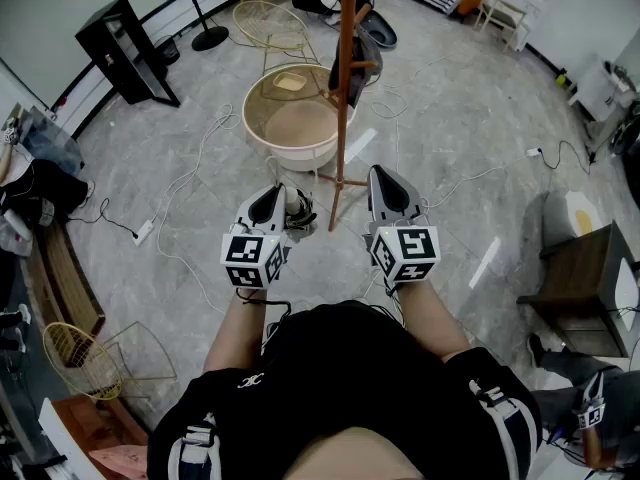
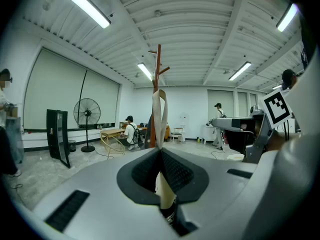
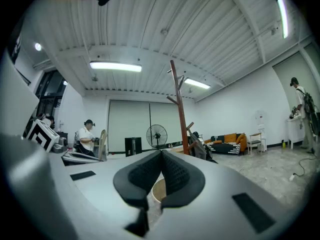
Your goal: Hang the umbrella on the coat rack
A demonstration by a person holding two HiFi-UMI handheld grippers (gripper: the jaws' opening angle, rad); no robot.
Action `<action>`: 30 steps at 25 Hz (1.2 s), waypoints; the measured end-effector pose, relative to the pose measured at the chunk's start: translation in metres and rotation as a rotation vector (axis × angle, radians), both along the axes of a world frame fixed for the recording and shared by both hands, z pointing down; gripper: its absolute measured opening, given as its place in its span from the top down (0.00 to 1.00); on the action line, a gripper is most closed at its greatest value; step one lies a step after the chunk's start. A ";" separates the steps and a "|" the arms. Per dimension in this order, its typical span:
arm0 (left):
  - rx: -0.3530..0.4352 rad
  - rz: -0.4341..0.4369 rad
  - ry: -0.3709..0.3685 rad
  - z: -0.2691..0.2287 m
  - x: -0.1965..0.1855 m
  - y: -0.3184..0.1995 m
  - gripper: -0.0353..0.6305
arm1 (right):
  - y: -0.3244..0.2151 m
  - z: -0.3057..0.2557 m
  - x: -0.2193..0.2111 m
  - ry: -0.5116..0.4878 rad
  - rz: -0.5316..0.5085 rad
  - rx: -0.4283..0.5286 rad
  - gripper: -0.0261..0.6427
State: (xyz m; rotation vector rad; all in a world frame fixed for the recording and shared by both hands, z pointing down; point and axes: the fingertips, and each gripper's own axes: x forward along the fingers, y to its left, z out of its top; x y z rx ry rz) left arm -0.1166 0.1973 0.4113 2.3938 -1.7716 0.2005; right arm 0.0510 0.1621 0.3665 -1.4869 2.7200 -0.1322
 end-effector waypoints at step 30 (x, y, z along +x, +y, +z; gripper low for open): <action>0.013 0.166 0.026 0.034 -0.091 -0.044 0.92 | -0.003 0.033 -0.083 0.035 0.148 -0.039 0.94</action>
